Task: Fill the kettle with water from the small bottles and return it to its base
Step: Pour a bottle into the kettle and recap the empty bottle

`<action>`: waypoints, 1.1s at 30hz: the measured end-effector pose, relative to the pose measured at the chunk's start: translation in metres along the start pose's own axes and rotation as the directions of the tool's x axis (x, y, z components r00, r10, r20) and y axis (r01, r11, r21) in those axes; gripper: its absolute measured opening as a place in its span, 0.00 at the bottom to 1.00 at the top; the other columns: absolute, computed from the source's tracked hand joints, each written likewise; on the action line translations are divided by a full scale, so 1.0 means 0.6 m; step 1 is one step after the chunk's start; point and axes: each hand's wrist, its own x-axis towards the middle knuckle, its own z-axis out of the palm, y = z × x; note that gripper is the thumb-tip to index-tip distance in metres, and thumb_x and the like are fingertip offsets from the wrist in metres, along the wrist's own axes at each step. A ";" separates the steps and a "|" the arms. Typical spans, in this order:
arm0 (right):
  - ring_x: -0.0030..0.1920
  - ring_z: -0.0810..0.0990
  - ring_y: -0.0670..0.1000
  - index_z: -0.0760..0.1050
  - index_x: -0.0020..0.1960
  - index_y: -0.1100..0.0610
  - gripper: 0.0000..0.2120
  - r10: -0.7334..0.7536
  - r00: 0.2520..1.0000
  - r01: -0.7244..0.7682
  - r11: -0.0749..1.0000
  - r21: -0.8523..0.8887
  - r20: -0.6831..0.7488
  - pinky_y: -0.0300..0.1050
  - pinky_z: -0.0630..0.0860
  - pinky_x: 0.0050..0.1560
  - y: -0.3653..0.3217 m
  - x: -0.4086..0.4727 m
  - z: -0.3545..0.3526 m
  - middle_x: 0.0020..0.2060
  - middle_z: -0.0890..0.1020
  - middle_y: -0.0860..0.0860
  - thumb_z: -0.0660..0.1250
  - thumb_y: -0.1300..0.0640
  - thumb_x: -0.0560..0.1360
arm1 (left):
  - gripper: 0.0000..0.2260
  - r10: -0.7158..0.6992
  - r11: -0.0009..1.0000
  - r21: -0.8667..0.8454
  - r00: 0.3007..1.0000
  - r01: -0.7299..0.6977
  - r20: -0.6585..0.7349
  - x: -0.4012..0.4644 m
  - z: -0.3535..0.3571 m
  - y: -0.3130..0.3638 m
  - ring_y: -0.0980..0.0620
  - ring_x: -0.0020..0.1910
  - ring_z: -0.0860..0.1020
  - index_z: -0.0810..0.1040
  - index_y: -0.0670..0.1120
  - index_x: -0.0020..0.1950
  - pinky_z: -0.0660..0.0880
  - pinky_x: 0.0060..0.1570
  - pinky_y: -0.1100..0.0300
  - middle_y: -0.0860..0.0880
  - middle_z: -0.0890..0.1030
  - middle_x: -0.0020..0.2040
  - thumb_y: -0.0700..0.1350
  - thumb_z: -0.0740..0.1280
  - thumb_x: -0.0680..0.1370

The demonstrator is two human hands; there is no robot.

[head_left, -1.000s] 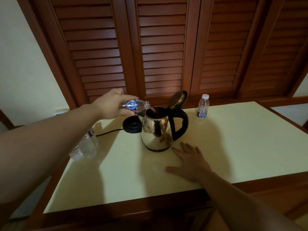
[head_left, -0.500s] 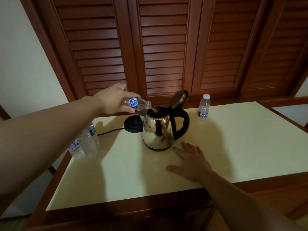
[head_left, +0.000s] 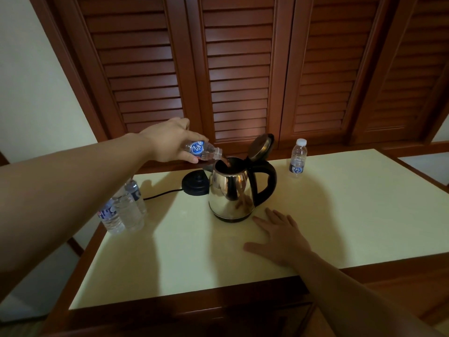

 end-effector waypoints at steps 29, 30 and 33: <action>0.83 0.43 0.50 0.52 0.83 0.38 0.51 -0.024 1.000 0.024 0.999 0.036 -0.002 0.57 0.38 0.81 0.008 0.003 0.002 0.84 0.47 0.47 0.51 0.15 0.66 | 0.32 0.163 0.913 0.334 0.961 -0.233 0.224 0.092 -0.077 0.068 0.52 0.53 0.63 0.67 0.60 0.78 0.68 0.47 0.55 0.50 0.67 0.52 0.67 0.68 0.76; 0.83 0.43 0.50 0.52 0.83 0.38 0.50 -0.026 1.000 0.026 0.999 0.036 -0.001 0.57 0.38 0.81 0.008 0.003 0.002 0.84 0.47 0.47 0.52 0.15 0.66 | 0.32 0.160 0.914 0.334 0.961 -0.231 0.226 0.092 -0.077 0.069 0.52 0.53 0.63 0.67 0.60 0.79 0.68 0.47 0.55 0.50 0.66 0.53 0.66 0.68 0.76; 0.83 0.43 0.50 0.52 0.83 0.38 0.50 -0.025 1.000 0.025 0.999 0.033 -0.001 0.57 0.39 0.81 0.007 0.002 0.001 0.84 0.47 0.47 0.52 0.16 0.67 | 0.31 0.145 0.928 0.310 0.967 -0.207 0.211 0.089 -0.075 0.068 0.52 0.54 0.64 0.67 0.60 0.78 0.68 0.48 0.55 0.50 0.67 0.53 0.66 0.68 0.77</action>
